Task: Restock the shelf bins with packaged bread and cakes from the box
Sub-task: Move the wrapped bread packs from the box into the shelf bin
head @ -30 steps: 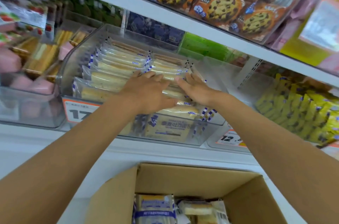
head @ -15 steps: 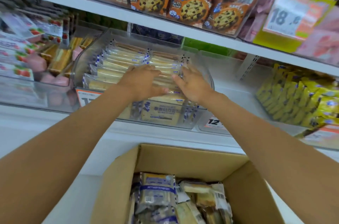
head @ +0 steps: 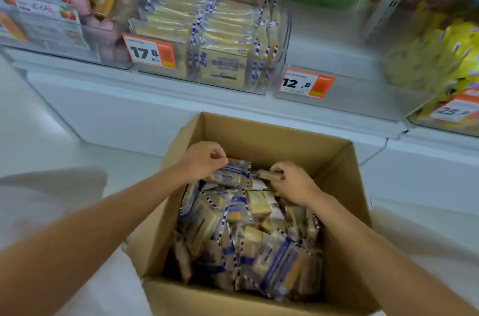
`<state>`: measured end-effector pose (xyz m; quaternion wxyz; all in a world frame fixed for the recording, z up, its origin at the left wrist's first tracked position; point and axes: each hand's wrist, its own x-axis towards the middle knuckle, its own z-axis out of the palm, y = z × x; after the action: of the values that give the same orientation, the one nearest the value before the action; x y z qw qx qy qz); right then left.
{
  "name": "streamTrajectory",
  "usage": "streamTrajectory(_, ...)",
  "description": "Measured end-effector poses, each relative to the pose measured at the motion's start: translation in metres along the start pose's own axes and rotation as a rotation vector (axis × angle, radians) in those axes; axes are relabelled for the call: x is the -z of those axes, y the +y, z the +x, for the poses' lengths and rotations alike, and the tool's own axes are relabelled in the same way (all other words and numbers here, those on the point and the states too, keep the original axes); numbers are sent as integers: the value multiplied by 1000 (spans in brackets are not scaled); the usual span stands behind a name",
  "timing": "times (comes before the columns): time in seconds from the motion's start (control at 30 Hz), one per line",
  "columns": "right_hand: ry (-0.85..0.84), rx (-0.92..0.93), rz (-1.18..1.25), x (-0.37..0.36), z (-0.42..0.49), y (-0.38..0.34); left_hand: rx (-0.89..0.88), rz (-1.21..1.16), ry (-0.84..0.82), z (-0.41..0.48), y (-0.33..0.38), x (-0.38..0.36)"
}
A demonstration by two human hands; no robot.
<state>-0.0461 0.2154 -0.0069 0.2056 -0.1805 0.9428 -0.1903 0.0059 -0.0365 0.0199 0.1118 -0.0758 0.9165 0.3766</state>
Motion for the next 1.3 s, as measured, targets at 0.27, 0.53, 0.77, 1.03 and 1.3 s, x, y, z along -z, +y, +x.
streamTrajectory(0.27, -264, -334, 510, -91, 41, 30, 115, -77, -90, -10, -40, -52)
streamTrajectory(0.53, -249, -518, 843, -122, 47, -12, 159, -96, -106, -13, -30, -57)
streamTrajectory(0.77, -327, 32, 782, -34, 6, -27, 536, -824, -95, 9, 1, -64)
streamTrajectory(1.03, -129, -334, 1084, -24, -14, 43, 466, -1022, -308, 12, 15, -64)
streamTrajectory(1.3, 346, -365, 1090, -33, -5, 19, 433, -648, -260, 11, 21, -69)
